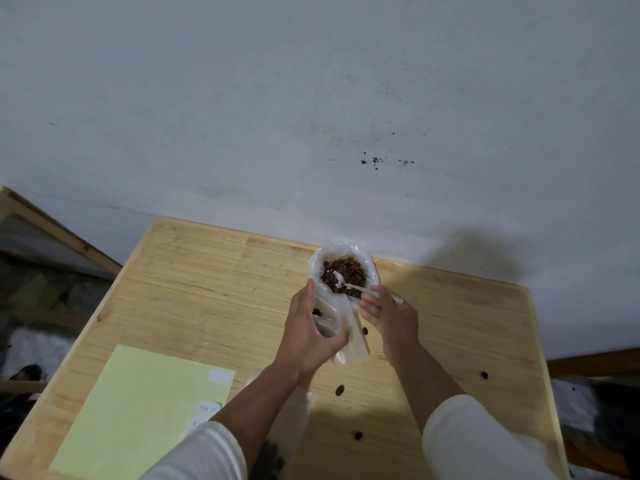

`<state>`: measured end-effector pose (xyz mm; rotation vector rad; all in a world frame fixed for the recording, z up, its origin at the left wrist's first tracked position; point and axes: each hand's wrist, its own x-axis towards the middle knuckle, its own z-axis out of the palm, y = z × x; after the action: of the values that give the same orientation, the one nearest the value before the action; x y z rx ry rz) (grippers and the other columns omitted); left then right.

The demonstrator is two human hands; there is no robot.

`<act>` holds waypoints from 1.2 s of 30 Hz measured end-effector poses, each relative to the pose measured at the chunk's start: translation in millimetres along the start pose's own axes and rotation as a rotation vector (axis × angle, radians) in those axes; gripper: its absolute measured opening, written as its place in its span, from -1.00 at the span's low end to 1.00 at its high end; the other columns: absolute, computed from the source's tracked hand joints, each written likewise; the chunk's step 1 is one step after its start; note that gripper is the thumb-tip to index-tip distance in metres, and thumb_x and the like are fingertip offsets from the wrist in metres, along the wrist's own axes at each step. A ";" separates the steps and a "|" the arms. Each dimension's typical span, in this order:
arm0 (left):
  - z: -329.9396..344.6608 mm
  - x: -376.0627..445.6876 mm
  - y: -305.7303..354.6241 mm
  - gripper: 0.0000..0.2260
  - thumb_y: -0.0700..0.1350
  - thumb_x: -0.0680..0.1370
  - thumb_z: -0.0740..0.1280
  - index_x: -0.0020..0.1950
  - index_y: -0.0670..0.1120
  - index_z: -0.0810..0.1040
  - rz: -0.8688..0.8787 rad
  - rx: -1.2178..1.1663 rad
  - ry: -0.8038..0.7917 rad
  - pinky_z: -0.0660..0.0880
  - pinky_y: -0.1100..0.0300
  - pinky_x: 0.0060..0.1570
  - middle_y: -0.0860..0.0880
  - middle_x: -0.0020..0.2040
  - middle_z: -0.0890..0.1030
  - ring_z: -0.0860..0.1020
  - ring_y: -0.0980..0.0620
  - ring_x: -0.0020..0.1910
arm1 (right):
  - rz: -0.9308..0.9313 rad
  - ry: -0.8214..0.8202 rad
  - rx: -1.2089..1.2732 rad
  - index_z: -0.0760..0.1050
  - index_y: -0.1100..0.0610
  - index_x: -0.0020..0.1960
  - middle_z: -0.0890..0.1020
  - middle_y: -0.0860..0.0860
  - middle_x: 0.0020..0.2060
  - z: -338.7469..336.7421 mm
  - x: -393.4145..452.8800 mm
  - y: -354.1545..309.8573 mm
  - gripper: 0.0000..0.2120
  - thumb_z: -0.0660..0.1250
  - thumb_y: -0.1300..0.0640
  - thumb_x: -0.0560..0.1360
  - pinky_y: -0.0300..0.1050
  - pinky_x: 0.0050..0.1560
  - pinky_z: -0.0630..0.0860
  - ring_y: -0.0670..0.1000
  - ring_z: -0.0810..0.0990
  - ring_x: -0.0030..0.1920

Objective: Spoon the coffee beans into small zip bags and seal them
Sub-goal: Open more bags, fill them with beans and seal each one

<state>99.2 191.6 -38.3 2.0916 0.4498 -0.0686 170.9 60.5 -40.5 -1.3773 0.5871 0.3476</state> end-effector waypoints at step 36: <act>-1.9 -24.2 6.2 -0.04 0.11 0.32 0.51 0.53 -0.08 0.04 0.096 0.036 0.132 0.22 0.27 0.26 -0.05 0.42 0.26 0.28 0.05 0.38 | -0.073 0.284 -0.313 0.65 0.11 -0.10 0.68 -0.01 -0.21 -110.6 -36.9 -1.6 -0.93 0.41 0.19 0.42 -0.23 -0.25 0.44 -0.07 0.57 -0.21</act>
<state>78.6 183.2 -26.8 2.1583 0.4295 0.1189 121.4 -44.2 -27.1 -1.7618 0.7349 0.1898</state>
